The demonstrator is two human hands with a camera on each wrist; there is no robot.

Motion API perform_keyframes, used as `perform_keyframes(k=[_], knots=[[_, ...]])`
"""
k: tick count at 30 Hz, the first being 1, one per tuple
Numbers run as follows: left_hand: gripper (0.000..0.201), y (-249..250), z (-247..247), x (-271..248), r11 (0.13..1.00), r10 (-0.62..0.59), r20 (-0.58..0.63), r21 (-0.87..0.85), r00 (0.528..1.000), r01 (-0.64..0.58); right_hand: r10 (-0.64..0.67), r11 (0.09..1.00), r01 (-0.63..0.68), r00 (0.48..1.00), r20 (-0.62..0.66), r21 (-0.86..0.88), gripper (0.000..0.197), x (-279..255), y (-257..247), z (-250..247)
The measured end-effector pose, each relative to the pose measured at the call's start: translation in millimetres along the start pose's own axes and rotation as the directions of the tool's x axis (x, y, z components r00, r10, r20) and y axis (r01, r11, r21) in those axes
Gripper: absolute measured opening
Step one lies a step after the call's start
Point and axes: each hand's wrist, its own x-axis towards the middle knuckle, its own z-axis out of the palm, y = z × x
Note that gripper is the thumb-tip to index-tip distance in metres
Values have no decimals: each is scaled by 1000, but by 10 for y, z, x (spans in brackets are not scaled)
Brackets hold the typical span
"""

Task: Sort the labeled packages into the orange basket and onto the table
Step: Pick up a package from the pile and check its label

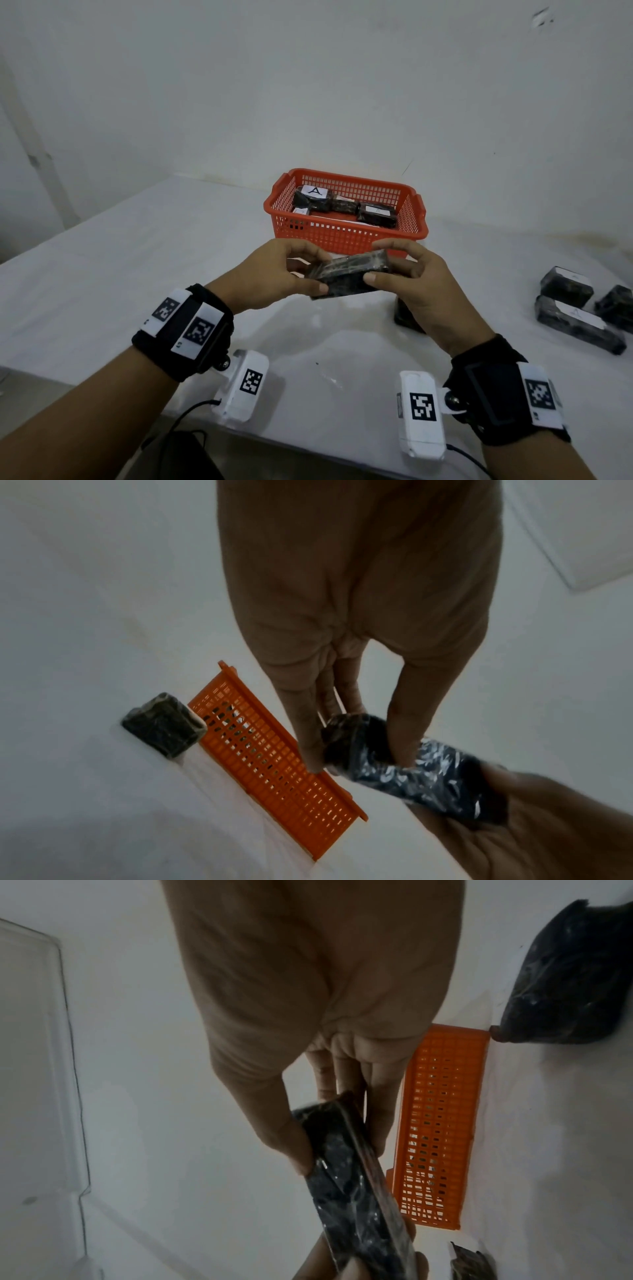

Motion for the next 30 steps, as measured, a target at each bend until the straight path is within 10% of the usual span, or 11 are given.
perform_keyframes(k=[14, 20, 30], knots=[[42, -8, 196, 42, 982, 107, -116, -145, 987, -123, 151, 969, -172, 980, 126, 179, 23, -30, -44, 214], [42, -6, 245, 89, 983, 129, -170, -112, 977, -149, 106, 964, -147, 977, 184, 223, 48, -18, -9, 175], [93, -14, 246, -51, 975, 36, 98, -220, 994, -14, 40, 996, -44, 998, 52, 73, 68, 39, 104, 99]])
